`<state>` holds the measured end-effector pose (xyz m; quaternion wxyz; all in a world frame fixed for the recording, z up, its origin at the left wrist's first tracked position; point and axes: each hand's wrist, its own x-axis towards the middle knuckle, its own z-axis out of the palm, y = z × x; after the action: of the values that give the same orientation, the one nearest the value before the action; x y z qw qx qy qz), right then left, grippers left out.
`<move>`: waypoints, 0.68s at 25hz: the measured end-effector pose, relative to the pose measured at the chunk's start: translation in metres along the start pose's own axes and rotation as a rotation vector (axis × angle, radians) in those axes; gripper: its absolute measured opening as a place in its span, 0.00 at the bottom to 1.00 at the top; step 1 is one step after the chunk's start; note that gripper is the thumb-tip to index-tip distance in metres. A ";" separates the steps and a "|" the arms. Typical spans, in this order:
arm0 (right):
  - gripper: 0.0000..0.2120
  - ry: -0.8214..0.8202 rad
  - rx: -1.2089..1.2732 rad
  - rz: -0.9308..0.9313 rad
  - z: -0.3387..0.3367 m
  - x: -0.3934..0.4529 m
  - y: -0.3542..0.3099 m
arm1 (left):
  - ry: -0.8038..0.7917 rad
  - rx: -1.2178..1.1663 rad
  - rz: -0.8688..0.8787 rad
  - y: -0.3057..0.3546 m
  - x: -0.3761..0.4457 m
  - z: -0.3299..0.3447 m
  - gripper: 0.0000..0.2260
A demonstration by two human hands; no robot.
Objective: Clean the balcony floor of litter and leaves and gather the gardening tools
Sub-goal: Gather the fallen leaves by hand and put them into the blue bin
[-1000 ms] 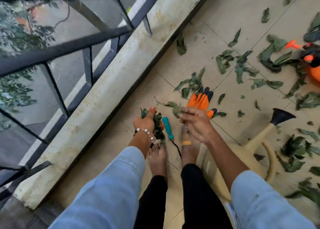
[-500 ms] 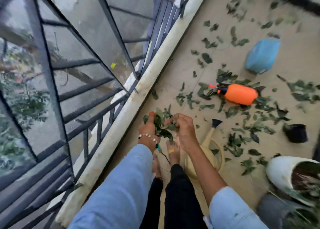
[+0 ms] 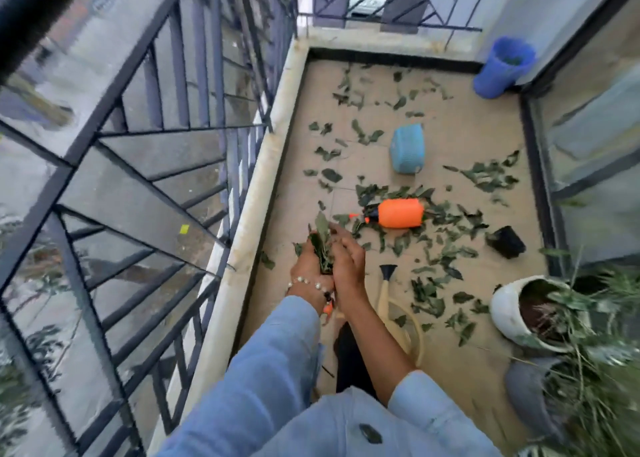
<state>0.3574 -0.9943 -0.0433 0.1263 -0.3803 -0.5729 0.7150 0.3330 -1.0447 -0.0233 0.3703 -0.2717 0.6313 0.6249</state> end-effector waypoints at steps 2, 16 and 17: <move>0.19 0.021 0.045 0.017 -0.009 0.031 -0.015 | -0.024 -0.043 0.009 0.024 0.017 0.031 0.21; 0.11 0.050 0.167 -0.002 -0.042 0.281 -0.181 | 0.055 -0.181 0.116 0.240 0.129 0.255 0.11; 0.14 0.065 0.198 -0.001 -0.040 0.296 -0.192 | 0.050 -0.186 0.132 0.253 0.138 0.264 0.11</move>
<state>0.1353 -0.7234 0.0122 0.1820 -0.3886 -0.4954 0.7553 0.0836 -0.7490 0.0286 0.2858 -0.2783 0.5959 0.6969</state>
